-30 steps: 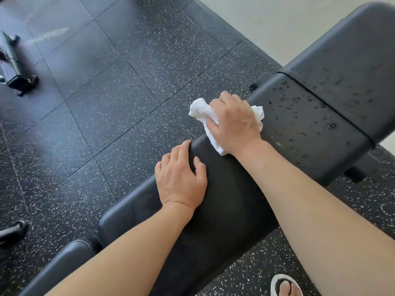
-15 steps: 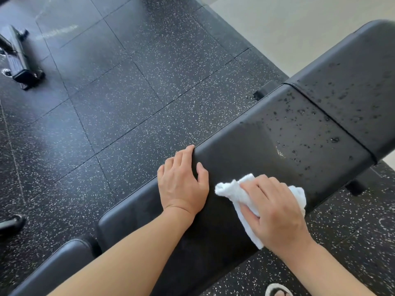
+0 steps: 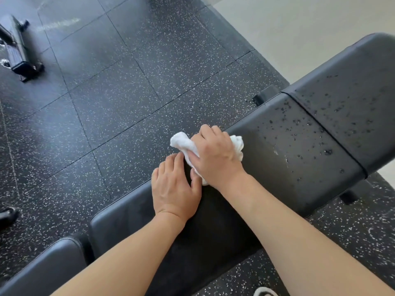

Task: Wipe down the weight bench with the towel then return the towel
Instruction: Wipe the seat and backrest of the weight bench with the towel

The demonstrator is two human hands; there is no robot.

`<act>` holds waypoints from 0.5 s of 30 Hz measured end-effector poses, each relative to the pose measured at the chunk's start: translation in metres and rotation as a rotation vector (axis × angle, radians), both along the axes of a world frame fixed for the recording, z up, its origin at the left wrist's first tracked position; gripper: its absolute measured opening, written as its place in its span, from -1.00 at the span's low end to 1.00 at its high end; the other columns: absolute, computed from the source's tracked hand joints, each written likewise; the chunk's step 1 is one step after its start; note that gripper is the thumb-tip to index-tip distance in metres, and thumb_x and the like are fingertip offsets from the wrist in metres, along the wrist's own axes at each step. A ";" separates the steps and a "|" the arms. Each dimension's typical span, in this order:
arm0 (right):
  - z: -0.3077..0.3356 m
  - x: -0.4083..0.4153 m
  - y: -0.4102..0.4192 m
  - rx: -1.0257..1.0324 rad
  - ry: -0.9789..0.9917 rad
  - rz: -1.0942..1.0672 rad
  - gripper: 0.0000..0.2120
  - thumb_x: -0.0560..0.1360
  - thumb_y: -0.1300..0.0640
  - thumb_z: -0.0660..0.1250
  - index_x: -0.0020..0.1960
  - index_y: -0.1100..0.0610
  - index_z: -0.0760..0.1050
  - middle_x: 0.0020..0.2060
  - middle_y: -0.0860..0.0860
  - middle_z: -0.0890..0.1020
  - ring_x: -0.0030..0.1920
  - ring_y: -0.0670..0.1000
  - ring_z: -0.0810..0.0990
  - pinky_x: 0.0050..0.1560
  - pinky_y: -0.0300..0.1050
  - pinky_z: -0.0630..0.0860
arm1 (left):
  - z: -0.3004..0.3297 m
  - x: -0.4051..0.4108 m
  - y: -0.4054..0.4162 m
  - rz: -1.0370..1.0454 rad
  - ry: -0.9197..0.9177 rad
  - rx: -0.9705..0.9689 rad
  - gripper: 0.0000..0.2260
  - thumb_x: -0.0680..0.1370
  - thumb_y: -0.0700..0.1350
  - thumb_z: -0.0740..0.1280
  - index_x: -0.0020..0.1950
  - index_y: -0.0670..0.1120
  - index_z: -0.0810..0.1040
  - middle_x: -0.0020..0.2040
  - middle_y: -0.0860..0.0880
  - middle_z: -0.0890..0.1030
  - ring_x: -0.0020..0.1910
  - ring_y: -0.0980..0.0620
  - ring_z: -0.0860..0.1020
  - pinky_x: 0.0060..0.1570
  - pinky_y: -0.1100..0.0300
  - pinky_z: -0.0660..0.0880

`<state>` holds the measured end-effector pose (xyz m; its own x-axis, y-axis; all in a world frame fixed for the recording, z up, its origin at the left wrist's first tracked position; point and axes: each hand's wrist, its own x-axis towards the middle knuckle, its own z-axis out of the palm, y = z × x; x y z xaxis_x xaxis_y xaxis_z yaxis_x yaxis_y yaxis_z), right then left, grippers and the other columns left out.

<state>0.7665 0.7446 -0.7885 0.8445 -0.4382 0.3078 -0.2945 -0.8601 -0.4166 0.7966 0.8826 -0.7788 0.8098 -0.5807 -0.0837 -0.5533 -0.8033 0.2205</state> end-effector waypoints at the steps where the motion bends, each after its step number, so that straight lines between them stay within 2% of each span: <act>1: -0.001 -0.002 -0.008 0.003 -0.020 0.056 -0.71 0.53 -0.06 0.33 -0.23 0.13 0.49 -0.20 0.09 0.52 -0.18 0.18 0.49 -0.24 0.06 0.40 | 0.001 0.000 0.000 0.001 0.001 0.003 -0.56 0.57 0.12 0.10 0.32 -0.08 0.49 0.19 -0.04 0.57 0.13 -0.13 0.51 0.22 -0.05 0.39; 4: -0.005 -0.004 -0.052 -0.050 0.013 0.162 -0.70 0.55 -0.04 0.27 -0.24 0.15 0.48 -0.20 0.10 0.52 -0.18 0.19 0.48 -0.25 0.05 0.42 | 0.003 0.000 0.000 0.003 -0.003 -0.003 -0.53 0.57 0.11 0.14 0.41 -0.06 0.49 0.22 -0.02 0.58 0.18 -0.12 0.52 0.28 -0.06 0.40; 6: -0.004 -0.001 -0.097 -0.107 0.097 0.098 -0.70 0.53 -0.01 0.24 -0.27 0.17 0.49 -0.22 0.13 0.52 -0.19 0.21 0.50 -0.26 0.08 0.46 | 0.003 0.000 0.000 0.012 -0.004 -0.018 -0.52 0.57 0.10 0.16 0.43 -0.06 0.49 0.26 -0.02 0.59 0.20 -0.11 0.53 0.30 -0.06 0.40; 9: 0.012 0.013 -0.150 -0.139 0.455 -0.060 -0.65 0.56 -0.04 0.21 -0.16 0.19 0.59 -0.12 0.14 0.56 -0.04 0.24 0.51 -0.10 0.12 0.48 | 0.005 0.001 0.000 0.012 0.015 -0.018 -0.51 0.57 0.09 0.17 0.43 -0.07 0.50 0.27 -0.03 0.59 0.20 -0.12 0.53 0.31 -0.06 0.40; 12: 0.025 0.036 -0.144 -0.170 0.824 -0.044 -0.61 0.65 -0.12 0.13 0.07 0.11 0.62 0.09 0.10 0.59 0.16 0.17 0.51 0.13 0.08 0.40 | 0.004 0.003 0.000 0.001 0.039 -0.022 -0.50 0.56 0.08 0.18 0.45 -0.09 0.50 0.28 -0.03 0.58 0.24 -0.11 0.54 0.32 -0.09 0.41; 15: 0.029 0.055 -0.099 -0.061 0.904 0.110 -0.61 0.66 -0.15 0.12 0.08 0.09 0.59 0.12 0.08 0.63 0.18 0.15 0.52 0.17 0.07 0.37 | 0.005 0.003 0.000 -0.006 0.055 -0.023 -0.49 0.55 0.07 0.20 0.45 -0.10 0.50 0.29 -0.03 0.58 0.26 -0.11 0.53 0.33 -0.07 0.40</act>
<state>0.8220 0.6460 -0.7591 0.8111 -0.3454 -0.4719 -0.4014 -0.9157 -0.0196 0.7999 0.8826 -0.7736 0.8006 -0.5882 -0.1146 -0.5448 -0.7941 0.2694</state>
